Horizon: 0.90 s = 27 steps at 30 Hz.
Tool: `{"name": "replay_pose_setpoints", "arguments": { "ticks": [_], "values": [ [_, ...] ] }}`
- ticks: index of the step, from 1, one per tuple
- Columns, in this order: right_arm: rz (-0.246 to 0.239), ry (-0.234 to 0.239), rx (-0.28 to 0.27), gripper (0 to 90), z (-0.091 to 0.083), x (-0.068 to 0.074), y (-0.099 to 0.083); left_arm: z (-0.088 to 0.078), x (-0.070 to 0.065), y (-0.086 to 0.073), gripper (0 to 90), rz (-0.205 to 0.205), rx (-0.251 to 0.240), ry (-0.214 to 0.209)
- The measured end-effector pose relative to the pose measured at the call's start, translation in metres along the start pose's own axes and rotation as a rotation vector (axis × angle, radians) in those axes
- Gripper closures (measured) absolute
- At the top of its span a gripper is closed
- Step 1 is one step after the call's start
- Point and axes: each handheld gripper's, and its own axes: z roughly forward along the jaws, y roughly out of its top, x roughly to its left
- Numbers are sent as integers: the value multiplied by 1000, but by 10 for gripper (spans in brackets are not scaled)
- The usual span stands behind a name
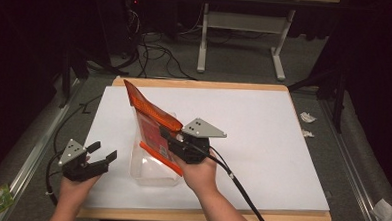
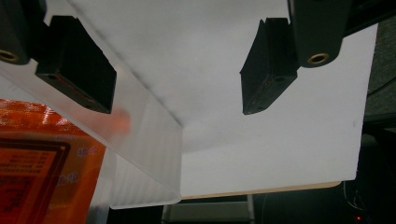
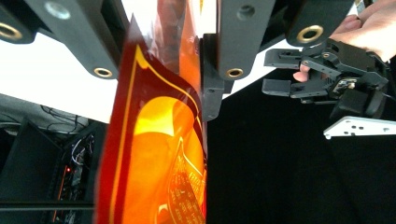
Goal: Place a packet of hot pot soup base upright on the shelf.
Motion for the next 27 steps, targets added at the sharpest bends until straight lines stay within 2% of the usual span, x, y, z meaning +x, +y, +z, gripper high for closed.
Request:
{"name": "replay_pose_setpoints", "arguments": {
  "ticks": [8, 13, 21, 27],
  "values": [
    [25, -15, 17, 726, 12, -1, -9, 0, 1, 0, 274, 6, 5, 0],
    [32, -26, 38, 725, 20, -3, -22, 0, 0, 0, 276, 7, 3, -5],
    [29, -21, 18, 721, 17, -9, -31, 1, 1, -1, 276, -3, 11, -7],
    [3, -15, 13, 719, 12, -8, -36, -2, 0, -1, 276, 0, 3, -10]
  ]
}}
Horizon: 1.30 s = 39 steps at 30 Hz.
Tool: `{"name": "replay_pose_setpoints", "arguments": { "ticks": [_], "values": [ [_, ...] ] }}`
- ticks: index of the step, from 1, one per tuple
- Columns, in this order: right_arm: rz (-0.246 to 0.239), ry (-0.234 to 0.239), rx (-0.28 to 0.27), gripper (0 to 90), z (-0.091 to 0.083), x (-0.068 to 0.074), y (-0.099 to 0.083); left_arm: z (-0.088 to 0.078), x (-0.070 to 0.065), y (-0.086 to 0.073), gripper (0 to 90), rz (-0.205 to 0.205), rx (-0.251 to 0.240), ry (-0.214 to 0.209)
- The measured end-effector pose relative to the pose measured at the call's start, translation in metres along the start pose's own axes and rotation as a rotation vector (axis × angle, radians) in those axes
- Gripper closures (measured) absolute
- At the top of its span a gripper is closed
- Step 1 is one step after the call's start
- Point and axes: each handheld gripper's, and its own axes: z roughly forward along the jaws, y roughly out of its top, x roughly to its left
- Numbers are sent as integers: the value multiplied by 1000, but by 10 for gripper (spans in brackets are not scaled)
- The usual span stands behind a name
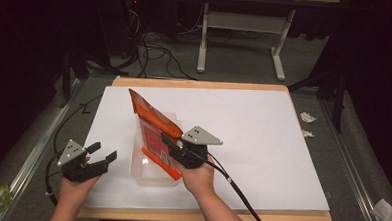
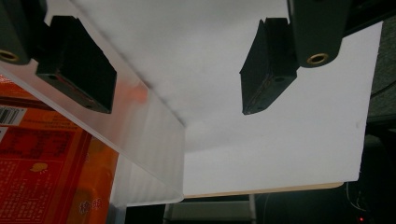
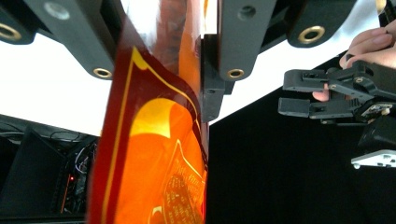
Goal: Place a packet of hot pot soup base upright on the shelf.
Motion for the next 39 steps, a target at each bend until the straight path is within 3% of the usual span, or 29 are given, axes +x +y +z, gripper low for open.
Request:
{"name": "replay_pose_setpoints", "arguments": {
  "ticks": [5, 6, 12, 27, 31, 39],
  "values": [
    [5, 10, 3, 719, -3, -2, -4, 3, 0, 0, 276, -3, 8, -2],
    [-6, 4, 26, 719, -1, -1, -8, 4, 0, 0, 276, -5, 8, -3],
    [7, 5, 17, 718, -6, -1, -21, 4, -1, 0, 276, 5, 12, -5],
    [16, -8, 38, 691, -12, -6, -33, 4, -3, 0, 276, -1, 11, -13],
    [17, 0, 50, 671, -11, -8, -33, 3, -2, 0, 275, -2, 10, -14],
    [36, 19, 81, 529, -10, -12, -31, 3, -1, -1, 275, -5, 8, -11]
  ]
}}
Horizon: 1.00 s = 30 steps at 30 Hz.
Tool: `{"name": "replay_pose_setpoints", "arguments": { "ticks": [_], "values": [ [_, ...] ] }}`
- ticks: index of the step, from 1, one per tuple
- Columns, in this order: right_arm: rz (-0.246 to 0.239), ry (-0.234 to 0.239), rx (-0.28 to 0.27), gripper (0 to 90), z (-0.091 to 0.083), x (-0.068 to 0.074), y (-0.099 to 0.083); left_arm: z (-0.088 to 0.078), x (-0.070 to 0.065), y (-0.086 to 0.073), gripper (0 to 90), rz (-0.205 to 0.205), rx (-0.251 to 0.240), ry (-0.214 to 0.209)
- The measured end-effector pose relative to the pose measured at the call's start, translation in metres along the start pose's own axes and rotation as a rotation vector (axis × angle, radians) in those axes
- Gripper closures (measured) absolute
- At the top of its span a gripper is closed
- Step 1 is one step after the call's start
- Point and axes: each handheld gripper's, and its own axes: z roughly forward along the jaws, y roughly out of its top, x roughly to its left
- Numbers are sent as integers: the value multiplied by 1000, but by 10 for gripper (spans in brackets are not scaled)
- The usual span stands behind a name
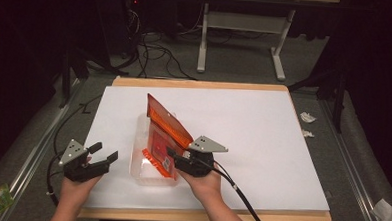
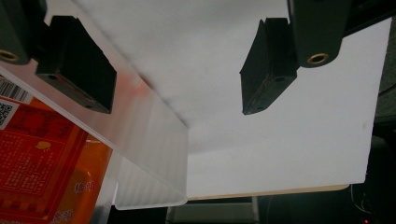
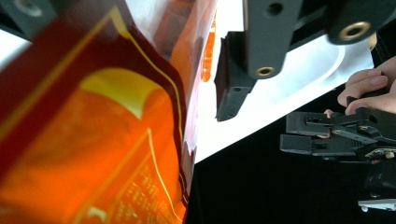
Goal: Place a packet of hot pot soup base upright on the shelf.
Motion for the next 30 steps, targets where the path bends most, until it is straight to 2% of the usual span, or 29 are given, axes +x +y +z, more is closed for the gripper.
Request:
{"name": "replay_pose_setpoints", "arguments": {
  "ticks": [12, 13, 14, 15, 17, 21, 25, 26, 28, 30],
  "values": [
    [12, 4, -2, 413, -4, -5, 5, 0, 0, 0, 275, -2, 0, -1],
    [13, 11, -4, 394, -4, -5, 5, 0, 0, 0, 275, -2, -1, 0],
    [15, 13, -7, 337, -5, -5, 6, 0, 0, 0, 275, 2, -2, 1],
    [15, 13, -7, 337, -5, -5, 6, 0, 0, 0, 275, 2, -2, 1],
    [-8, 14, -17, 248, -8, -4, 8, 0, 1, 0, 275, 3, -2, 2],
    [-11, 23, -24, 187, -14, -4, 11, 0, 1, -1, 274, 1, -2, 2],
    [-29, 20, -26, 155, -38, -8, 14, 0, -1, -1, 274, 12, 6, 1],
    [-29, 20, -26, 155, -38, -8, 14, 0, -1, -1, 274, 12, 6, 1],
    [-56, -8, -40, 149, -61, -14, 13, 0, 0, -2, 273, 13, 11, 1],
    [-58, -41, -50, 146, -79, -24, 10, 0, 0, -2, 273, 14, 14, 2]
  ]
}}
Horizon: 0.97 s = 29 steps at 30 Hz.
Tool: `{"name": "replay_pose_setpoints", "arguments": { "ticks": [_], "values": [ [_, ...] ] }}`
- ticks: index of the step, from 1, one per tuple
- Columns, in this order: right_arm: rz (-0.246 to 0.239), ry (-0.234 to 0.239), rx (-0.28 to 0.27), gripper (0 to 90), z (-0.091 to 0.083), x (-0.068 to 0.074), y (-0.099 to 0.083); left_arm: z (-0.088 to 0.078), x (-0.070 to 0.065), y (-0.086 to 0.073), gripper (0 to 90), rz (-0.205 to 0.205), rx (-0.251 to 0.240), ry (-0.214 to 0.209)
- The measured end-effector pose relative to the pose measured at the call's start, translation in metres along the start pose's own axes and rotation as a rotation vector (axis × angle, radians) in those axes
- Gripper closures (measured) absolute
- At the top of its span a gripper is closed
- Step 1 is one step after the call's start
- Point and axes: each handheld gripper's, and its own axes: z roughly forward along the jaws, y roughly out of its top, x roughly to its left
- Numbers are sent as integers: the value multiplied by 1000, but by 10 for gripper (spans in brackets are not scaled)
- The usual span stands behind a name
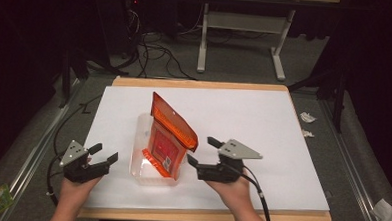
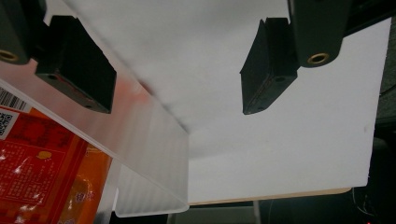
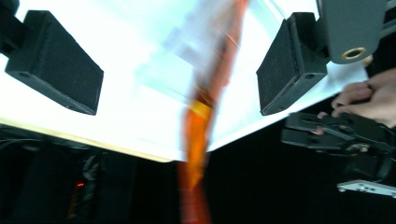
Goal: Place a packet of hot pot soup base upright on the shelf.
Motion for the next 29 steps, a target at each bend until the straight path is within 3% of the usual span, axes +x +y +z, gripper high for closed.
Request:
{"name": "replay_pose_setpoints", "arguments": {
  "ticks": [2, 3, 4, 5, 6, 7, 8, 9, 10, 11, 13, 15, 21, 29],
  "values": [
    [0, -23, -7, 145, -10, -7, -2, 0, 0, 0, 273, 0, 2, 1],
    [5, -45, -17, 144, -19, -15, -5, 0, 0, -1, 273, 1, 4, 1],
    [17, -108, -13, 139, -39, -33, -12, 0, 0, -1, 272, -3, 5, 0],
    [35, -135, -12, 134, -49, -43, -17, -1, 0, -2, 272, -5, 8, -1],
    [35, -135, -12, 134, -49, -43, -17, -1, 0, -2, 271, -5, 8, -1],
    [56, -194, -3, 119, -70, -63, -28, 0, -1, -2, 270, -1, 13, -2],
    [56, -194, -3, 119, -70, -63, -28, 0, -1, -2, 270, -1, 13, -2],
    [66, -227, -1, 118, -81, -71, -35, 0, -2, -3, 270, 7, 17, -1],
    [82, -291, -7, 119, -102, -86, -53, 1, -3, -3, 268, 9, 20, -1],
    [82, -291, -7, 119, -102, -86, -53, 1, -3, -3, 265, 9, 20, -1],
    [102, -345, 6, 93, -120, -102, -73, 2, -3, -3, 259, 9, 19, -1],
    [103, -352, 14, 92, -123, -105, -75, 3, -4, -2, 255, 13, 27, -4],
    [89, -314, 2, 79, -117, -104, -74, 3, -7, -3, 199, 10, 34, 23],
    [103, -321, -12, 81, -116, -106, -75, 0, -6, -3, 166, 6, 28, 23]
  ]
}}
